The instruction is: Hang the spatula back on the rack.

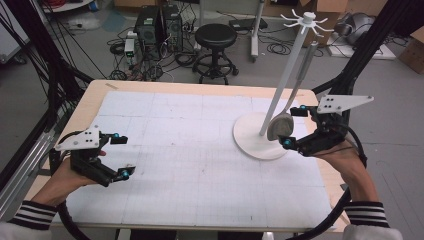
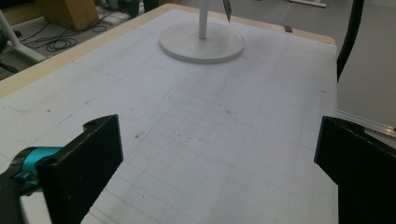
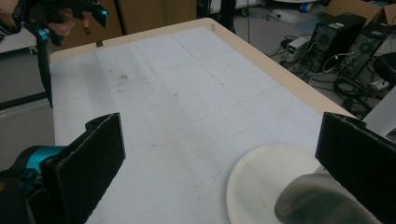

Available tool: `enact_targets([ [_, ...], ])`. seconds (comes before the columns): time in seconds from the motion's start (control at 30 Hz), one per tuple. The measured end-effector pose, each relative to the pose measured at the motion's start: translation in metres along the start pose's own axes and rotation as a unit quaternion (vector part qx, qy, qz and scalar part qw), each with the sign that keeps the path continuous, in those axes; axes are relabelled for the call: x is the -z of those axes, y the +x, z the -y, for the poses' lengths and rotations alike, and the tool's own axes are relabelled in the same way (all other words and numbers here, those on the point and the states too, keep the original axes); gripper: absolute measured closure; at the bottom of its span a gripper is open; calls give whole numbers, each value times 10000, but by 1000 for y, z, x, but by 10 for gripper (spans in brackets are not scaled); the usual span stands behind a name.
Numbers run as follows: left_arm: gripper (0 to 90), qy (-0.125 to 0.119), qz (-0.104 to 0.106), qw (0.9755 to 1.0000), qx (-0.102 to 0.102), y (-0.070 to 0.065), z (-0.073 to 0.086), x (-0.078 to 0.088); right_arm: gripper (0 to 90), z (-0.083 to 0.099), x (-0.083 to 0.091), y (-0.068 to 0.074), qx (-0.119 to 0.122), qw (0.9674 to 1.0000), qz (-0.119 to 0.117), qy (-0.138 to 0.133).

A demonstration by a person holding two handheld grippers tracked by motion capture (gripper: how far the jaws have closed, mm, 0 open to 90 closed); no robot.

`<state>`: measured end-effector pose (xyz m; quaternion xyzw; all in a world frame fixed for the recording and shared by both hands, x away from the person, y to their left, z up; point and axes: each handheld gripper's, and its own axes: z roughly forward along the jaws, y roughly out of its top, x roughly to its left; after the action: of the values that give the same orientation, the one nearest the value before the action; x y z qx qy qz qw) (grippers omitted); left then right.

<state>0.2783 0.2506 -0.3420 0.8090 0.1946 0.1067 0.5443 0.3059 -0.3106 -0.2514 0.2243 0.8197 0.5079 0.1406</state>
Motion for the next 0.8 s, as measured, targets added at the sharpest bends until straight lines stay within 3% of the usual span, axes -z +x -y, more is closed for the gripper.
enact_targets([
  [0.43, 17, -180, -214, 9996, -1, -7, 12, 11, 4, 42, -17, 19, 27, 9996, 105, -275],
  [0.8, 17, -305, -358, 9989, 81, -10, 35, 17, 4, 96, -31, 33, -148, 9979, 243, -575],
])
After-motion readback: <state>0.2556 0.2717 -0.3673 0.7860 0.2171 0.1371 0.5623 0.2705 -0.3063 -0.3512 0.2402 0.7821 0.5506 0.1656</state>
